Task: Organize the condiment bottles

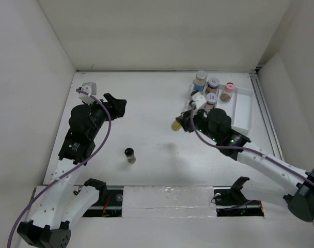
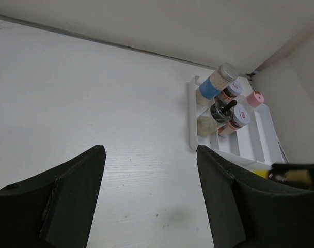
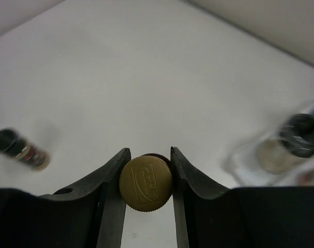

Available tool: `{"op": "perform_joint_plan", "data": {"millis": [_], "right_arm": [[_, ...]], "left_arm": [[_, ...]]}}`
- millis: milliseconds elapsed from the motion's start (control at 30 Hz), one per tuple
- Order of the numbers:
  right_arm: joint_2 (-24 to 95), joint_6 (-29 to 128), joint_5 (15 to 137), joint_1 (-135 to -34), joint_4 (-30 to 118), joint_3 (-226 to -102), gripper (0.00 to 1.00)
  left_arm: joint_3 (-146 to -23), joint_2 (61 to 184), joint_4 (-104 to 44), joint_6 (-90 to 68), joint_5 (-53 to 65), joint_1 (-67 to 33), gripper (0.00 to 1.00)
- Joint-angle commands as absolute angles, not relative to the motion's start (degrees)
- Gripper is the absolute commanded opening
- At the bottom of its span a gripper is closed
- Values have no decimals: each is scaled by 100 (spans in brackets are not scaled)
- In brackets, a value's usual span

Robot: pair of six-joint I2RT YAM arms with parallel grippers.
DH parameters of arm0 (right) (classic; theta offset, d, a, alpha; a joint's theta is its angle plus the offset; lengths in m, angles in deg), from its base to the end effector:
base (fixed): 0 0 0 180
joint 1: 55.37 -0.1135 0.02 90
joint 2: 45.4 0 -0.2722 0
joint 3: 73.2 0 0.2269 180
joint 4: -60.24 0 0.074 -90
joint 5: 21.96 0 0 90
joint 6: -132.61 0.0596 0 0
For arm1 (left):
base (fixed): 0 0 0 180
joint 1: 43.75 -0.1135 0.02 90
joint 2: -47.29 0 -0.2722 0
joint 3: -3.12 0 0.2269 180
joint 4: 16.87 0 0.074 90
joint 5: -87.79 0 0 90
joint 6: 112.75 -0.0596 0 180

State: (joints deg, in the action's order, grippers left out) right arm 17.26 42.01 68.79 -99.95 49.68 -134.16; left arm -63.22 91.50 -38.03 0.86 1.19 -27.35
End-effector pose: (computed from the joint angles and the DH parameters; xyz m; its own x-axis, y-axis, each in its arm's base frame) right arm 0.1792 0.1777 0.3202 -0.1438 -0.1564 -0.9772 -0.7125 0.7016 -0.0075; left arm 0.1607 -0.0510 0.3910 -0.1208 -0.3812 -0.9166 0.3169 0.8602 -0.3995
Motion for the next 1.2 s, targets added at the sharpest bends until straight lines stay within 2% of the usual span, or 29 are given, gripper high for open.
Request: {"op": "perform_joint_plan", "data": {"millis": [0,67,167,400,667,800,833,900,967,1000,1100,1167], "right_arm": [[1288,4269,5725,-9230,5248,-13740,23],[1288,4392,5232,-8624,5071,-13845,20],[1401,4594,5152,-7835,5070,-13898,20],[2569,4700,5152,-6550,5307,-14363,19],[3949,4814,5292,-5907,5624,-14557,19],[4223,4885,5345,-5845,5747,-14557,19],[4284,4885,5345,-5784,5747,-14557,21],[4285,4946,5398,-5783,5747,-14444,34],[4214,4999,5398,-5783,5747,-14382,51],[4049,4999,5398,-5783,5747,-14312,65],[3750,4999,5345,-5783,5747,-14250,81],[3372,4999,5345,-5783,5581,-14250,85]], "left_arm": [[-6355,9080,-3590,63,263,-2723,67],[-6355,9080,-3590,63,210,-2723,67],[-6355,9080,-3590,63,262,-2723,67],[-6303,9080,-3590,63,263,-2723,67],[-6302,9133,-3590,63,201,-2723,67],[-6355,9185,-3590,63,201,-2723,67],[-6355,9185,-3590,63,201,-2723,67],[-6355,9246,-3590,63,201,-2723,67],[-6355,9247,-3590,63,201,-2723,67],[-6355,9247,-3590,63,201,-2723,67],[-6355,9299,-3590,63,201,-2723,67],[-6355,9300,-3590,63,254,-2723,67]]}}
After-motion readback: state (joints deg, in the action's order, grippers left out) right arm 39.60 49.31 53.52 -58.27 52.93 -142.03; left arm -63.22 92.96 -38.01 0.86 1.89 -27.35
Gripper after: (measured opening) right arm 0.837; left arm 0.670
